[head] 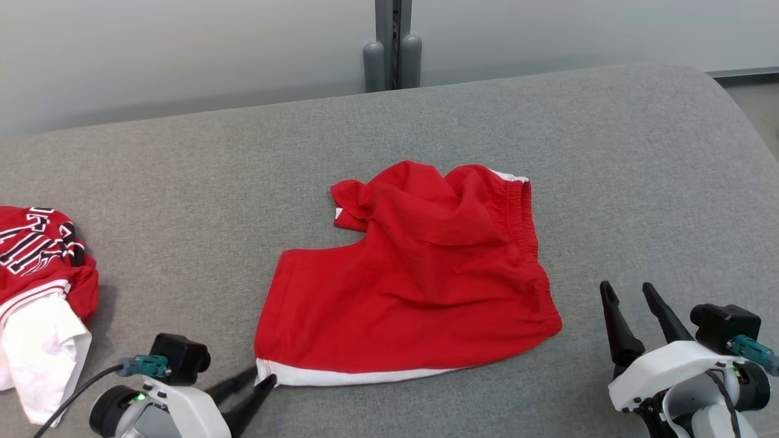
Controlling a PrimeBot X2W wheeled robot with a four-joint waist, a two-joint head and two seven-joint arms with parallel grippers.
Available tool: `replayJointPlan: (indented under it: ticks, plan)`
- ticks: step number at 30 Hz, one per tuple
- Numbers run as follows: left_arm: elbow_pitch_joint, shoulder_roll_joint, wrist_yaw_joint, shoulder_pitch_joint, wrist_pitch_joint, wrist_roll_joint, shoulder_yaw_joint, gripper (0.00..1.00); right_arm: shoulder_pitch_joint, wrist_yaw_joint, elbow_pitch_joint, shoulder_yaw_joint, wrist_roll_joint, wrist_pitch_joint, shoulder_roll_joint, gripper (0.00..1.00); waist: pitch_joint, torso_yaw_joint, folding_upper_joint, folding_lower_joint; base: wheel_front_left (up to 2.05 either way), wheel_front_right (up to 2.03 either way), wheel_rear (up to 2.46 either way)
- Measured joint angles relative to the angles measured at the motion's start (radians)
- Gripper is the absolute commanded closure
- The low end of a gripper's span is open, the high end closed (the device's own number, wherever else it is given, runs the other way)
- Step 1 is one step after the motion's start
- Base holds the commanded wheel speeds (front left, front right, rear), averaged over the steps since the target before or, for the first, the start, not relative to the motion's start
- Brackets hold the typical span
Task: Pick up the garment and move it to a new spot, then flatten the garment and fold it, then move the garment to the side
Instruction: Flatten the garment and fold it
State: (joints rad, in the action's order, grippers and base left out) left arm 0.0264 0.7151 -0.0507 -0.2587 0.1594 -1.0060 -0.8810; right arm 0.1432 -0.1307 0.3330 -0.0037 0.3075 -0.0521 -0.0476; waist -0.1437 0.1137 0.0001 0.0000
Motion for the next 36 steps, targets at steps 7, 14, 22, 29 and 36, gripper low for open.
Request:
replayJointPlan:
  ticks: [7,14,22,29,36]
  plan:
    - [-0.003,0.003,-0.060,0.004,-0.161,0.036,0.077,0.00,-0.015,0.000,-0.072,0.013,0.025,-0.053,0.001,0.00,0.026,-0.012,0.0000,0.0000,0.00,0.00,0.00]
    - [0.001,-0.027,-0.156,0.034,-0.386,0.094,0.185,0.00,-0.023,0.000,-0.176,0.056,0.008,-0.150,-0.022,0.00,0.045,-0.025,0.0000,0.0000,0.00,0.00,0.00]
    - [-0.054,-0.141,-0.187,0.076,-0.423,0.263,0.450,0.00,-0.035,0.000,-0.251,0.103,0.009,-0.188,-0.035,0.00,0.045,-0.043,0.0000,0.0000,0.00,0.00,0.00]
    - [-0.053,-0.323,-0.105,0.211,-0.423,0.460,0.657,0.00,-0.065,0.000,-0.234,0.118,-0.030,-0.207,-0.074,0.00,0.044,-0.059,0.0000,0.0000,0.00,0.00,0.00]
    - [0.026,-0.469,0.006,0.287,-0.423,0.585,0.752,0.00,-0.112,0.000,-0.153,0.081,-0.042,-0.209,-0.034,0.00,0.062,-0.075,0.0000,0.0000,0.00,0.00,0.00]
